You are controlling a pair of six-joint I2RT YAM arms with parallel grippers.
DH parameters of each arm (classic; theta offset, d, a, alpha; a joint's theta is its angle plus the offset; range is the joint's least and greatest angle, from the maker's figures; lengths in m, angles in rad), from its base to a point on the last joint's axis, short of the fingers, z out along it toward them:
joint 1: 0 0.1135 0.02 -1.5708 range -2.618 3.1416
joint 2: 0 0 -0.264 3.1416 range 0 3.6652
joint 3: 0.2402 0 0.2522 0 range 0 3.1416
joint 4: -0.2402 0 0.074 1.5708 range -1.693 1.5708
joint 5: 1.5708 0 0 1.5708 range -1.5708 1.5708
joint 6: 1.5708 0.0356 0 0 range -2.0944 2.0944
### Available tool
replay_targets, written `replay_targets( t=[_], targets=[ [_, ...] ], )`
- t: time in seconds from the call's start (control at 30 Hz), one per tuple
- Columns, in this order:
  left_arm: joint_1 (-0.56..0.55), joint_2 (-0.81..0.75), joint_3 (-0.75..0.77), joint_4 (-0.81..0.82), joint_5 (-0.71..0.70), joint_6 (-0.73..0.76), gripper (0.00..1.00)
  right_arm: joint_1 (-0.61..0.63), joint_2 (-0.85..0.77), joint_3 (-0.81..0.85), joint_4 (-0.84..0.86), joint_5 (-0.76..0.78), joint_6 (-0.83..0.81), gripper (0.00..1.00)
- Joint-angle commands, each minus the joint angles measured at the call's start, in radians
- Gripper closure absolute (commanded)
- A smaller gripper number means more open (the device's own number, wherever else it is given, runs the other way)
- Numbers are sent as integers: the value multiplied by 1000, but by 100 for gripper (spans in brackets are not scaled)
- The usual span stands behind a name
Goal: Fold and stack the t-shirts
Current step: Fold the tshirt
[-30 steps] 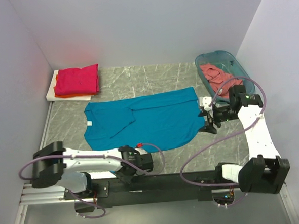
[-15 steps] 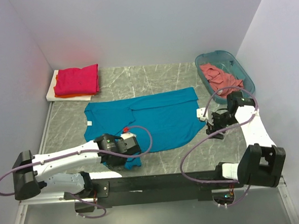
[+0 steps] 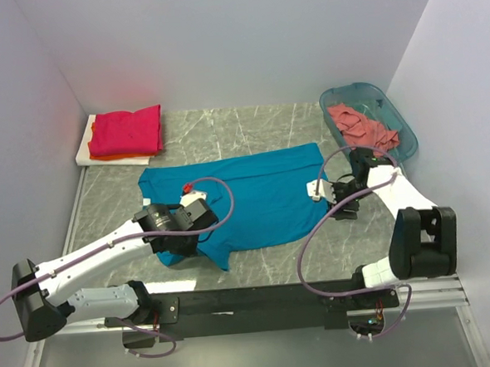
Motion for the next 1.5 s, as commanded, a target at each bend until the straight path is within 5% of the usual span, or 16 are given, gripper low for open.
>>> replay_targets(
  t=[0.0,0.2,0.77,0.97,1.03,1.47],
  targets=[
    [11,7,40,19,-37,31,99,44,43,-1,143,84,39,34],
    [26,-16,9,27,-25,36,99,90,181,131,103,66,95,39],
    [40,-57,-14,41,-5,47,99,114,313,172,149,135,184,56],
    [40,-69,-18,44,-2,50,99,116,301,157,151,124,203,78],
    [40,-68,-17,45,-2,51,99,114,285,154,146,120,206,100],
    [40,-76,-20,47,-1,57,99,131,182,302,-116,97,407,100]
  ],
)
